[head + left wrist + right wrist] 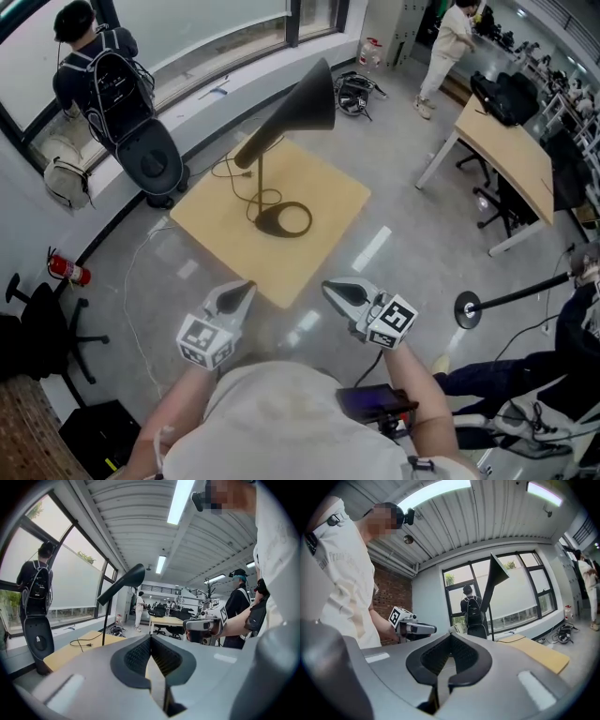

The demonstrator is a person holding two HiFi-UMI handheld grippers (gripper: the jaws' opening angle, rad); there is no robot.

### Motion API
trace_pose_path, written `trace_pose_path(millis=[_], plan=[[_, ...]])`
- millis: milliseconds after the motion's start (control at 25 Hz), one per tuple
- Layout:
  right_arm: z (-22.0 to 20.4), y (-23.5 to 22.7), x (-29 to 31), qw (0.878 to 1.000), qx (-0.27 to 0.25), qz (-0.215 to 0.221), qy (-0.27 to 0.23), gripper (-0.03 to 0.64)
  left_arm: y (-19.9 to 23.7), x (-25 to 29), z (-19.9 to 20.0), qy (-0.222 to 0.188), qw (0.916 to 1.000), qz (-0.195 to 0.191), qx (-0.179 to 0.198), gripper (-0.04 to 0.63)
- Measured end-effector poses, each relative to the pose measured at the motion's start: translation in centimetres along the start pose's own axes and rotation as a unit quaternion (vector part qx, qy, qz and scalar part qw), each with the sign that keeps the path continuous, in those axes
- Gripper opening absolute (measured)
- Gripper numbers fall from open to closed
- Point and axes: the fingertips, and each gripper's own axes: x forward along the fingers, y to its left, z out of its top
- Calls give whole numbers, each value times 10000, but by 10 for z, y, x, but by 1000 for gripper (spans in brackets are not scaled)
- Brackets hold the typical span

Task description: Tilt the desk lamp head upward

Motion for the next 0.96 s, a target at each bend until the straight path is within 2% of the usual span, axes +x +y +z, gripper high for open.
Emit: trace_pose_path(millis=[280,520,720,960], plan=[[-18,14,-8,9998,156,93,64,11,-20,-13,-10,-16,10000,37,-8,0],[-21,18,-19,9998,180,-17,-24,11,-31,-20,-18,0,10000,39,30,1],[-21,15,-26,9998,154,-77,-123,12,-34,-14,-17,-87,9999,45,24,1],[-24,8,-40,9999,170,1,7,12,-53,-3,-17,-226,9997,-6,-47,1]])
